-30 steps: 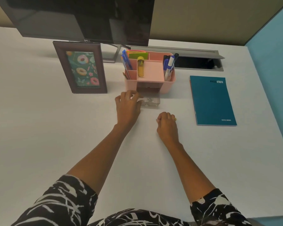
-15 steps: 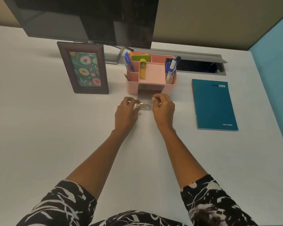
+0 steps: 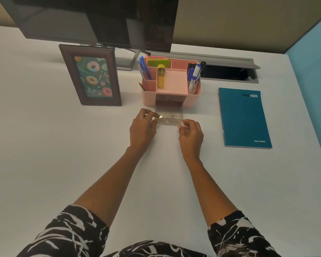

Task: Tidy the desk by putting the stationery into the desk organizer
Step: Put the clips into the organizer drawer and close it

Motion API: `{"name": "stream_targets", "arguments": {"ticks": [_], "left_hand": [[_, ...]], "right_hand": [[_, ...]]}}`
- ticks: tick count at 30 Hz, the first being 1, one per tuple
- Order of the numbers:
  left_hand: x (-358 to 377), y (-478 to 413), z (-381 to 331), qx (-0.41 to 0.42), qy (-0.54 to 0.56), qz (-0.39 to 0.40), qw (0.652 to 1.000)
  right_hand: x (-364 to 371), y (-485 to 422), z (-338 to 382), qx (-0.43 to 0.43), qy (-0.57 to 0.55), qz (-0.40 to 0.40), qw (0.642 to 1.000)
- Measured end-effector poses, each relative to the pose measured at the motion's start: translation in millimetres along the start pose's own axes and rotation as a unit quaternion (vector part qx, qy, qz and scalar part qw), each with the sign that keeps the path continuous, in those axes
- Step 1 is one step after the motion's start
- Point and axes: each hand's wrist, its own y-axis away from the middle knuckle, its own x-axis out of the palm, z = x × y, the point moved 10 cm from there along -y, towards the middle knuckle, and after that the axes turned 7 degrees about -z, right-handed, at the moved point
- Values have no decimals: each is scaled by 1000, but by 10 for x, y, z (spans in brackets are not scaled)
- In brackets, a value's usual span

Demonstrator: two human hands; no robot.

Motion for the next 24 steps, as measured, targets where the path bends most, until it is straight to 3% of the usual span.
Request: {"name": "stream_targets", "arguments": {"ticks": [11,17,24], "left_hand": [[-18,-177,-48,-26,13,-28,999],[-45,-245,43,-147,27,-54,987],[-28,-322,98,-203,25,-70,976]], "right_hand": [[175,-270,71,16,-1,-3,1000],[273,-371,72,28,-2,-12,1000],[353,-438,98,46,-1,-15,999]]}}
